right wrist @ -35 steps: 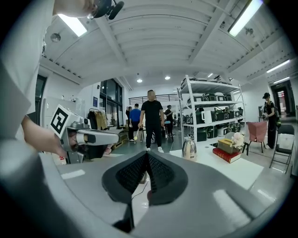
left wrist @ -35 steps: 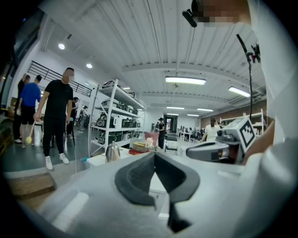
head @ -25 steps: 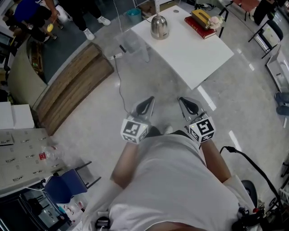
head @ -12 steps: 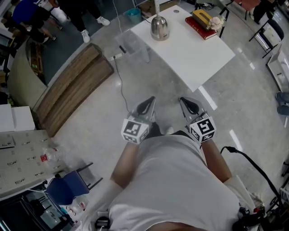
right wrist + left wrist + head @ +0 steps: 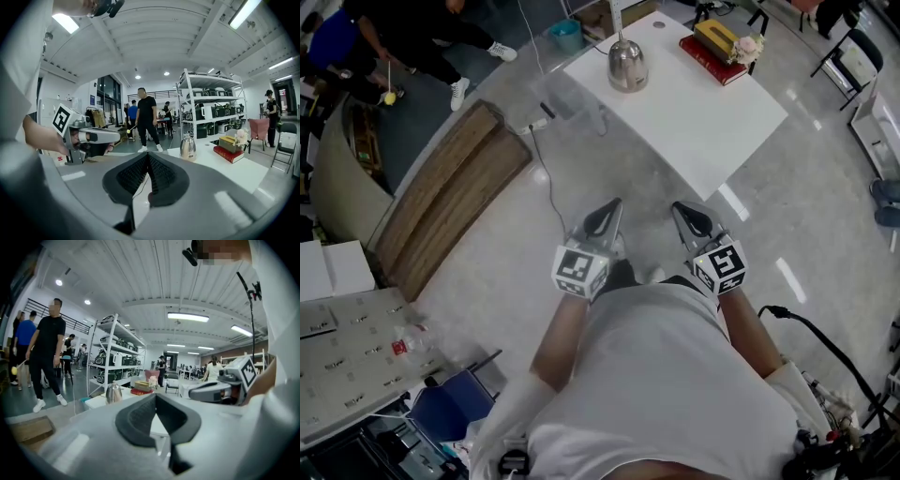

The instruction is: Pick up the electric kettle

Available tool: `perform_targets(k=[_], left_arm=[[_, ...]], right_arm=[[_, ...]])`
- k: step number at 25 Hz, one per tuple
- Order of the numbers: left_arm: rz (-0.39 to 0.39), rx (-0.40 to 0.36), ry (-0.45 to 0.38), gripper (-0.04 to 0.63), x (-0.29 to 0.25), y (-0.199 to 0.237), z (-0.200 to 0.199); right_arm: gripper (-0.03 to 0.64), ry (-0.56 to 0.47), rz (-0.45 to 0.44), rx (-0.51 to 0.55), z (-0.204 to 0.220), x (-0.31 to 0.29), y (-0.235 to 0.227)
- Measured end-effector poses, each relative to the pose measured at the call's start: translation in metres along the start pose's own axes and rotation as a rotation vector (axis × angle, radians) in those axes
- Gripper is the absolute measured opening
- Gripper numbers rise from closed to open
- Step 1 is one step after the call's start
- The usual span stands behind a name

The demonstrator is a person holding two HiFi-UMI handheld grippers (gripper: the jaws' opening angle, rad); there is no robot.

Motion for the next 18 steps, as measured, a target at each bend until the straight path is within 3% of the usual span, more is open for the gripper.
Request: perform_targets(k=[18], left_arm=[[0.115, -0.015, 0.034, 0.002, -0.046, 0.108, -0.009]], right_arm=[[0.003, 0.028, 0.077, -0.033, -0.019, -0.108, -0.019]])
Point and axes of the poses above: the fingertips, and each gripper's own axes: x backward along the fingers, y to its left, z out of its underside, the point moved 2 cm from there along x, backward along the fingers, and after that the axes turned 3 degrees about -y, right-handed, at the moved point
